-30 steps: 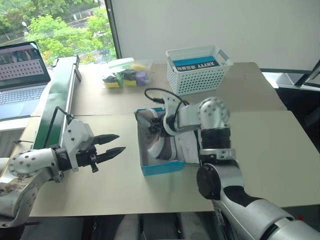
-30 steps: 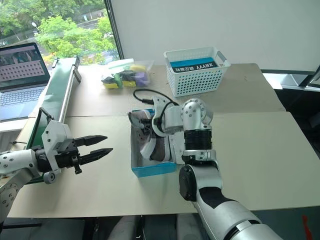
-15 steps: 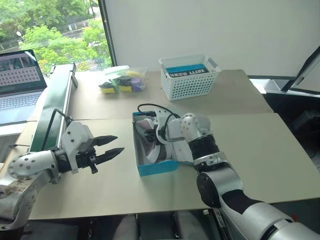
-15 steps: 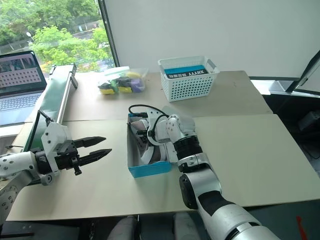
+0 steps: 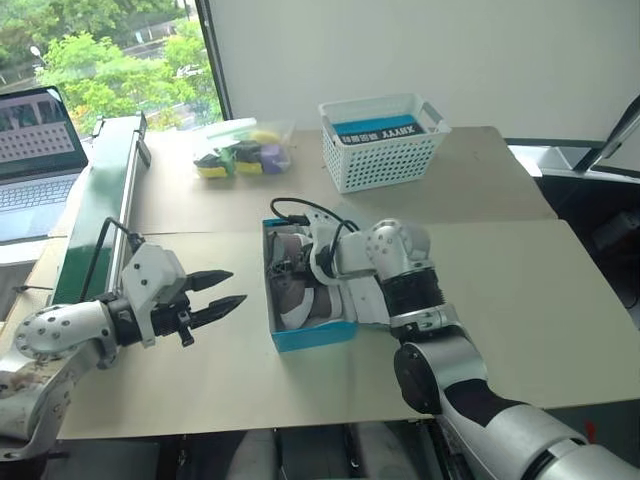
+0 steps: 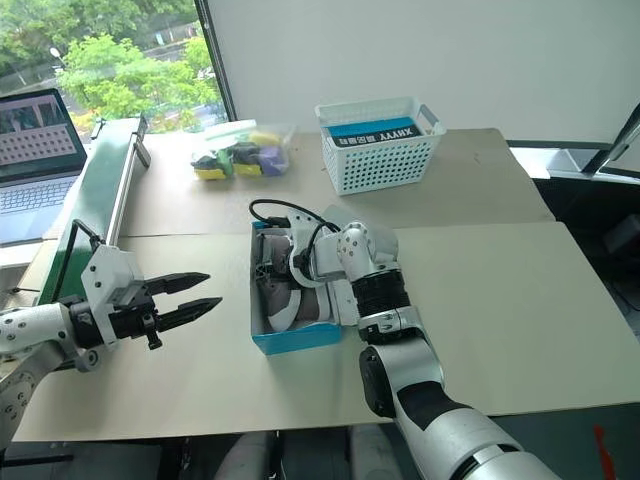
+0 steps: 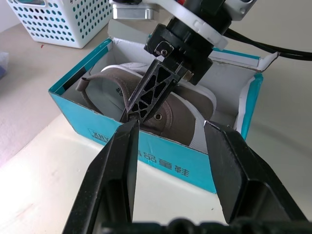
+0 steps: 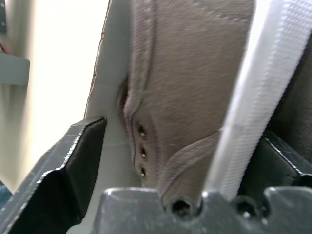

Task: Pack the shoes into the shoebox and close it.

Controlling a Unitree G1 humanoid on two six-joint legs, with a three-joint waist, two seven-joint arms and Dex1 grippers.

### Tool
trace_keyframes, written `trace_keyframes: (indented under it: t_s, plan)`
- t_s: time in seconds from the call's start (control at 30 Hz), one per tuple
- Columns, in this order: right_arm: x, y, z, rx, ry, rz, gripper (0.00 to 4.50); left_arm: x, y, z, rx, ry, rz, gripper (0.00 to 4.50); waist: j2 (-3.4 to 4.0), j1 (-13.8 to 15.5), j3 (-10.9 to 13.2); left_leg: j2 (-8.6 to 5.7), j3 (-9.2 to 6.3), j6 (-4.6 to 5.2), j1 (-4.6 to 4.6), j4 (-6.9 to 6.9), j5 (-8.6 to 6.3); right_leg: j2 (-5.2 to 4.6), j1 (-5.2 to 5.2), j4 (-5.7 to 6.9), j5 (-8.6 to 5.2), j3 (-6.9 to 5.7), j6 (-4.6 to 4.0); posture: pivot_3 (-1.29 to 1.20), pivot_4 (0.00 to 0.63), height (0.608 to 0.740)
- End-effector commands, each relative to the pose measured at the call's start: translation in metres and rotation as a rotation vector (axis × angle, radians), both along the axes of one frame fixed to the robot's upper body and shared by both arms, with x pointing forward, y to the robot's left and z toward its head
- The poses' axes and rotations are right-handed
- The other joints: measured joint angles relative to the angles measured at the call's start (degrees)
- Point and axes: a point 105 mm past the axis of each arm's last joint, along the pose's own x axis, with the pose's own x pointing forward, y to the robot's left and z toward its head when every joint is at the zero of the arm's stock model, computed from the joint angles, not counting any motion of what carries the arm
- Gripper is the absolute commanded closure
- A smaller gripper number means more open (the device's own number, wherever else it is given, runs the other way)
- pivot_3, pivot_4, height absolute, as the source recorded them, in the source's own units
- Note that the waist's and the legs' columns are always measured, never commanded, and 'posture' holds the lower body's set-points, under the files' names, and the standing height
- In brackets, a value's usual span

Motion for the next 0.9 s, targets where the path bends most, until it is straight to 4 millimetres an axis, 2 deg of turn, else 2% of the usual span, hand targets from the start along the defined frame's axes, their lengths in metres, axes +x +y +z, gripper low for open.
trace_keyframes:
  t_s: [0.03,0.17,0.23,0.3,0.53,0.63,0.7,0.77,0.9]
  plan:
    - [-0.012,0.013,0.020,0.092,-0.052,0.074,0.05,0.002,-0.001,0.009,0.005,-0.048,-0.018,2.26,0.02,0.0,0.0,0.01,0.00,0.01,-0.02,0.00,-0.01,0.00,-0.02,-0.02,0.00,0.00,0.00,0.00,0.150,0.733]
    - [-0.005,-0.004,0.040,0.100,-0.157,0.064,0.05,0.003,-0.001,0.008,0.007,-0.046,-0.021,2.26,0.03,0.0,0.0,0.00,0.01,0.01,-0.03,0.03,-0.01,0.00,-0.01,-0.05,-0.01,-0.01,0.00,0.00,0.150,0.733]
    - [-0.002,-0.014,0.068,0.175,-0.244,0.085,0.05,0.004,-0.001,0.007,0.007,-0.045,-0.024,2.26,0.04,0.1,0.1,0.01,0.02,0.01,-0.02,0.04,-0.01,0.02,-0.01,-0.03,-0.01,-0.01,0.00,0.00,0.150,0.733]
    - [-0.003,-0.021,0.085,0.224,-0.293,0.119,0.05,0.005,-0.001,0.007,0.005,-0.044,-0.026,2.26,0.07,0.2,0.1,0.00,0.02,0.01,-0.03,0.07,-0.01,0.03,0.00,-0.03,-0.01,-0.02,0.00,0.00,0.150,0.733]
    - [-0.010,-0.046,0.085,0.238,-0.341,0.211,0.05,0.005,-0.002,0.007,-0.001,-0.049,-0.030,2.26,0.08,0.1,0.1,0.03,0.05,0.05,0.00,0.06,-0.04,0.06,0.06,-0.10,-0.01,0.00,0.01,0.00,0.150,0.733]
    - [-0.023,-0.056,0.090,0.334,-0.347,0.292,0.76,0.005,-0.003,0.006,-0.004,-0.049,-0.029,2.26,0.09,0.2,0.1,0.03,0.05,0.06,0.00,0.07,-0.04,0.05,0.07,-0.10,-0.01,0.00,0.01,0.00,0.150,0.733]
    - [-0.048,-0.065,0.091,0.417,-0.324,0.424,1.52,0.006,-0.003,0.006,-0.006,-0.051,-0.027,2.26,0.09,0.3,0.1,0.03,0.05,0.06,0.00,0.09,-0.04,0.05,0.09,-0.10,-0.01,0.00,0.01,0.00,0.150,0.733]
    - [-0.082,-0.083,0.088,0.479,-0.307,0.593,2.20,0.007,-0.004,0.005,-0.009,-0.053,-0.024,2.26,0.10,0.6,0.1,0.03,0.05,0.07,-0.01,0.08,-0.05,0.05,0.11,-0.13,-0.01,-0.01,0.01,0.00,0.150,0.733]
    - [-0.124,-0.111,0.063,0.463,-0.197,0.748,3.50,0.008,-0.004,0.005,-0.012,-0.055,-0.018,2.26,0.14,1.5,0.2,0.03,0.04,0.28,0.01,0.21,-0.18,0.05,0.27,-0.32,-0.02,-0.05,0.04,0.00,0.150,0.733]
